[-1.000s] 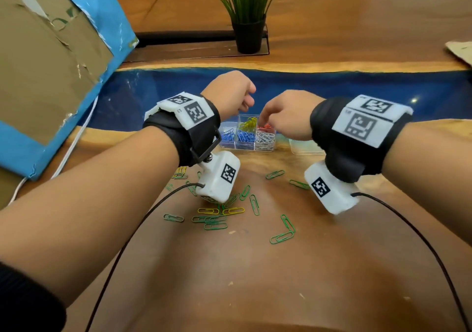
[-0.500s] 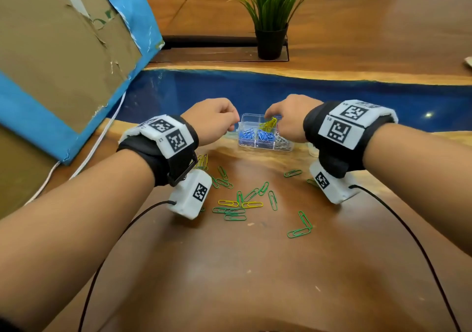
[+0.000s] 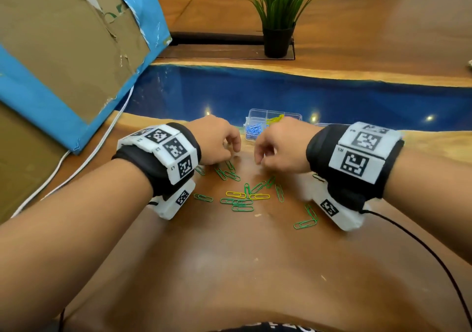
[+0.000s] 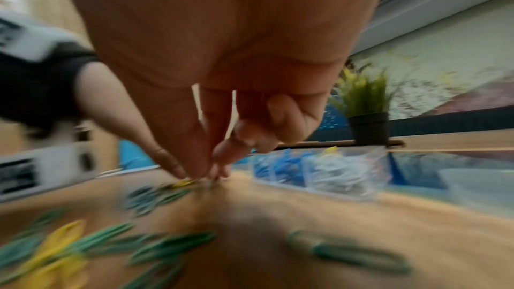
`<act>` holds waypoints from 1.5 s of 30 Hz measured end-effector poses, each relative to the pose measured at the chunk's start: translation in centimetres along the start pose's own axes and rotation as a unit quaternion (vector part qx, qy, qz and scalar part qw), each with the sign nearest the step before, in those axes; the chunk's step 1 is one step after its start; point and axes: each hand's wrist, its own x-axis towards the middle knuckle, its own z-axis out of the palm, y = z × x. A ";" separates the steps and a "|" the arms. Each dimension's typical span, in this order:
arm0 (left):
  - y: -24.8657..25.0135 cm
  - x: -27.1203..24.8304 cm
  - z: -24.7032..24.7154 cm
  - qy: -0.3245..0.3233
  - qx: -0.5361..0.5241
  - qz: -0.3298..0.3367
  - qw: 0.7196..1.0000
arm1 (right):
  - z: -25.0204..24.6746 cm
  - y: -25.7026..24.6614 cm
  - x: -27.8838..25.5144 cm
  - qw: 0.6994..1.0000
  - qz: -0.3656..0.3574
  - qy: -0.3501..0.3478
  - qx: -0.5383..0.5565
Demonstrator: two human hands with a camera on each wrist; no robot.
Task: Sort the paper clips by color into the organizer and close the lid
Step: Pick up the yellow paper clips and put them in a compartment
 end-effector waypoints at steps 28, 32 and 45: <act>0.8 -4.7 0.9 -0.058 -0.102 0.017 0.993 | 0.6 -2.1 -1.3 0.994 0.008 -0.057 0.088; -2.0 -4.9 -0.3 0.009 -0.264 -0.042 0.963 | 0.0 -1.8 0.9 0.875 0.125 -0.051 0.465; -5.5 -2.5 -0.1 0.021 -0.536 -0.236 0.810 | 0.6 -5.1 7.9 0.999 0.037 -0.019 -0.003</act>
